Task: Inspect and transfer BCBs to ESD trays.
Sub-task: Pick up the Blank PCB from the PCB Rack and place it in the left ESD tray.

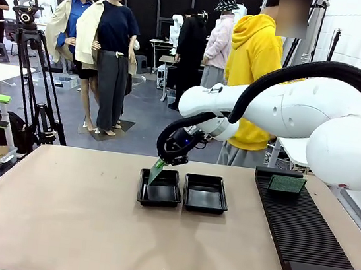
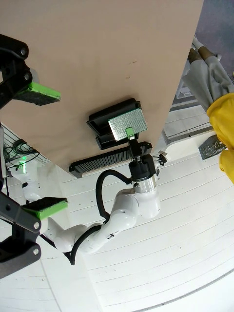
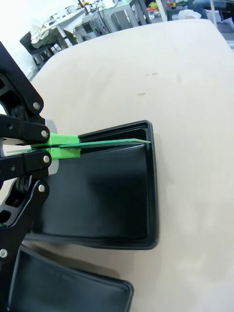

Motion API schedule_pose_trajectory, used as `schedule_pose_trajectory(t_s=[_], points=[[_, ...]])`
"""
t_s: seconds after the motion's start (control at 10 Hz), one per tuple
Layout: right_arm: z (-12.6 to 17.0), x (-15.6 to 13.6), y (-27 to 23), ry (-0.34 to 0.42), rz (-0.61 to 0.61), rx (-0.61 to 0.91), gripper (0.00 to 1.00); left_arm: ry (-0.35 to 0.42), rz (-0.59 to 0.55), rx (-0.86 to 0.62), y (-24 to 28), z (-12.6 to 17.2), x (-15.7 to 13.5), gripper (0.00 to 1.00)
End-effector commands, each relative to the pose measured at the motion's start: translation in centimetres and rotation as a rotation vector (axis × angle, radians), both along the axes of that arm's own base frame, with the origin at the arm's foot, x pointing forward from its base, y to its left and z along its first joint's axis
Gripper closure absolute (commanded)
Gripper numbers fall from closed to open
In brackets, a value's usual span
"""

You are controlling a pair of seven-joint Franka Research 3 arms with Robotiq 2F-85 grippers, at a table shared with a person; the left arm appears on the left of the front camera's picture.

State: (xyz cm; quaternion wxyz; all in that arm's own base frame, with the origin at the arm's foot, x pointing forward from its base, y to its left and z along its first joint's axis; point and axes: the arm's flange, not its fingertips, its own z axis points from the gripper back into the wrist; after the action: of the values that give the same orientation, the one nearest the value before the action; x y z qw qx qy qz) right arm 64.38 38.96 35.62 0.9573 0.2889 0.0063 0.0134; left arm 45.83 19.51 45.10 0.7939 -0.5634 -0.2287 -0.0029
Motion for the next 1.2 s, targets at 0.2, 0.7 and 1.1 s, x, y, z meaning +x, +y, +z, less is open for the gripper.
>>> schedule_pose_trajectory(t_s=[0.2, 0.7, 1.1], points=[[-1.2, -1.3, 0.6, 0.007, -0.045, -0.015, 1.00, 0.004, 0.004, -0.004, 0.1, 0.3, -0.1, 0.00], [-1.8, -4.0, 0.5, -0.046, -0.016, -0.053, 1.00, 0.004, 0.004, -0.004, 0.1, 0.3, -0.1, 0.00], [-1.0, -4.1, -0.4, -0.047, -0.019, -0.077, 0.62, 0.004, 0.004, -0.004, 0.1, 0.3, -0.1, 0.00]])
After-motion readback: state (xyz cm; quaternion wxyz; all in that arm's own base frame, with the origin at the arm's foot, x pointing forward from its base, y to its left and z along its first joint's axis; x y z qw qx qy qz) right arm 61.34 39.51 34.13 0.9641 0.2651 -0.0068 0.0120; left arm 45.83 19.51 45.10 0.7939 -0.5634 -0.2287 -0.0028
